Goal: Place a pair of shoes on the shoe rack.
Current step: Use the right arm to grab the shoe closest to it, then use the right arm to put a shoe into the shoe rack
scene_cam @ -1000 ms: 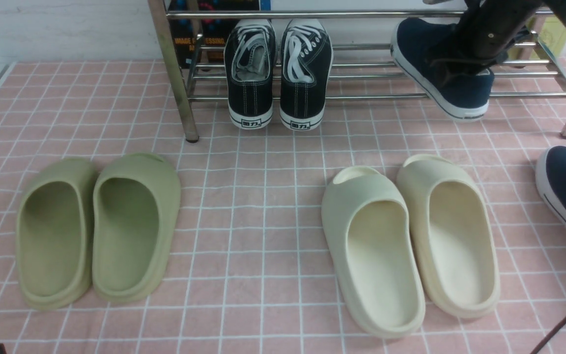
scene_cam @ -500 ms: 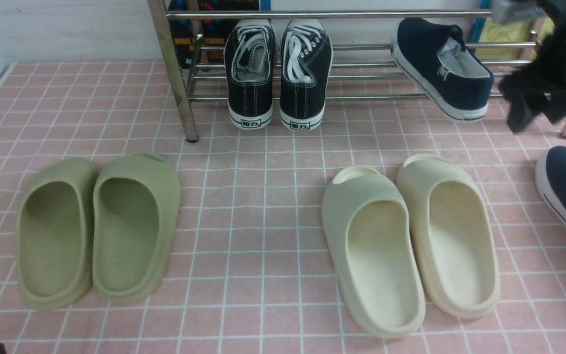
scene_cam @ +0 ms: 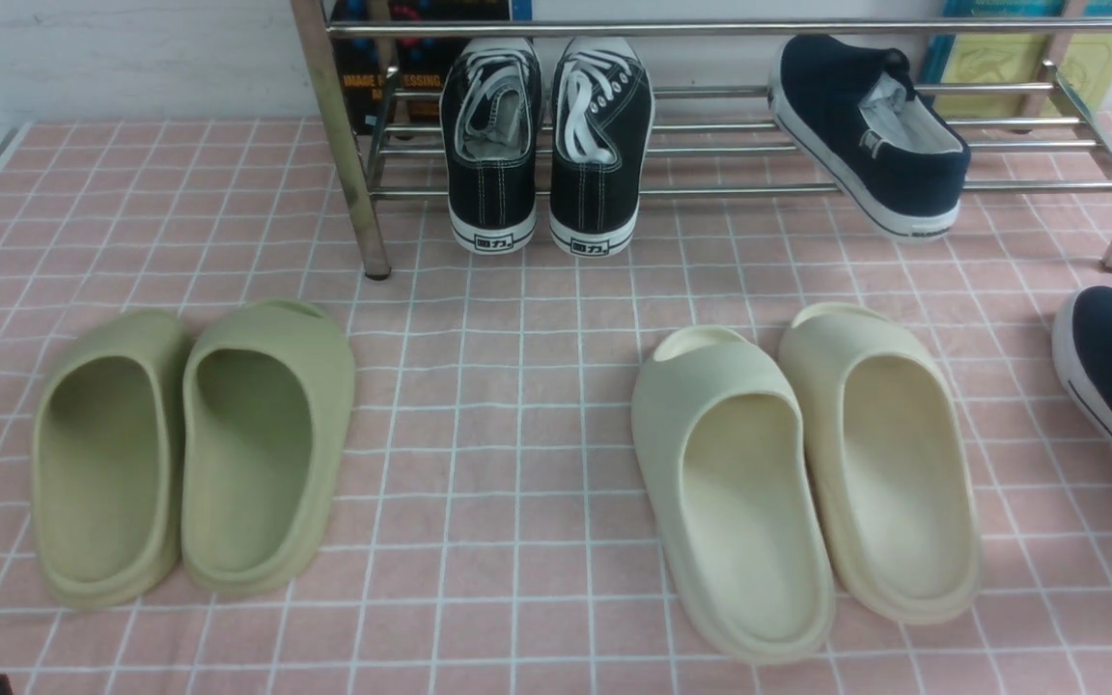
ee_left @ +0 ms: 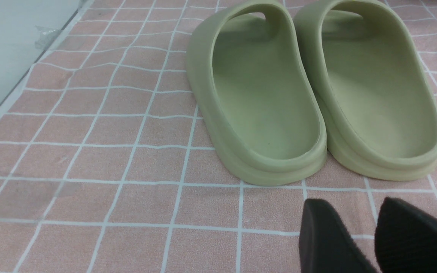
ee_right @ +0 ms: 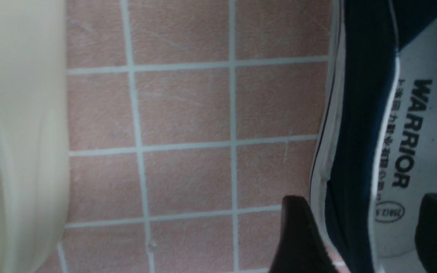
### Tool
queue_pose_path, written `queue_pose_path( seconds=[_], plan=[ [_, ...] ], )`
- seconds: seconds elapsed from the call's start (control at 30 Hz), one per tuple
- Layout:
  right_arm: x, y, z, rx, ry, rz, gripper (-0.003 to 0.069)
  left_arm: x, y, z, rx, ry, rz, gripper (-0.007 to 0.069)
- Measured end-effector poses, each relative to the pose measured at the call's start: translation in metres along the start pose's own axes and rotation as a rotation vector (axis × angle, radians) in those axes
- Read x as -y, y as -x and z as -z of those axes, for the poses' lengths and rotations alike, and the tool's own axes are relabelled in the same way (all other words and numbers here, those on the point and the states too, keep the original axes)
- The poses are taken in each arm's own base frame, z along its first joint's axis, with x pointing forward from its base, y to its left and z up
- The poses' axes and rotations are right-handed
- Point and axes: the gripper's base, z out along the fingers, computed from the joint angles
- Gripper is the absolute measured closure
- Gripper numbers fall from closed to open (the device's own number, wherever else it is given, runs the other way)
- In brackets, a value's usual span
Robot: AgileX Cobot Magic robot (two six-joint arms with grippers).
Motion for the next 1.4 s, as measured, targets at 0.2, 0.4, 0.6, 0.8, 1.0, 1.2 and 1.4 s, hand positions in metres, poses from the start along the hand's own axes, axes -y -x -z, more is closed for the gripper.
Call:
queue_pose_path(
  seconds=[0.2, 0.4, 0.6, 0.8, 1.0, 1.2, 1.4],
  plan=[
    [0.000, 0.006, -0.024, -0.024, -0.003, 0.003, 0.0371, 0.000, 0.000, 0.000, 0.000, 0.000, 0.000, 0.0385],
    [0.000, 0.009, -0.029, -0.016, -0.006, 0.006, 0.0639, 0.000, 0.000, 0.000, 0.000, 0.000, 0.000, 0.0385],
    [-0.001, 0.010, 0.010, 0.037, 0.018, 0.008, 0.0652, 0.000, 0.000, 0.000, 0.000, 0.000, 0.000, 0.0385],
    [-0.006, 0.030, 0.047, 0.142, 0.077, 0.042, 0.0652, 0.000, 0.000, 0.000, 0.000, 0.000, 0.000, 0.0385],
    [-0.020, 0.059, 0.059, 0.203, 0.075, 0.096, 0.0651, 0.000, 0.000, 0.000, 0.000, 0.000, -0.001, 0.0385],
    [-0.036, 0.101, 0.055, 0.226, 0.062, 0.152, 0.0650, 0.000, 0.000, 0.000, 0.000, 0.000, -0.001, 0.0385],
    [-0.039, 0.143, 0.042, 0.266, 0.039, 0.171, 0.0649, 0.000, 0.000, 0.000, 0.000, 0.000, -0.001, 0.0385]
  ],
)
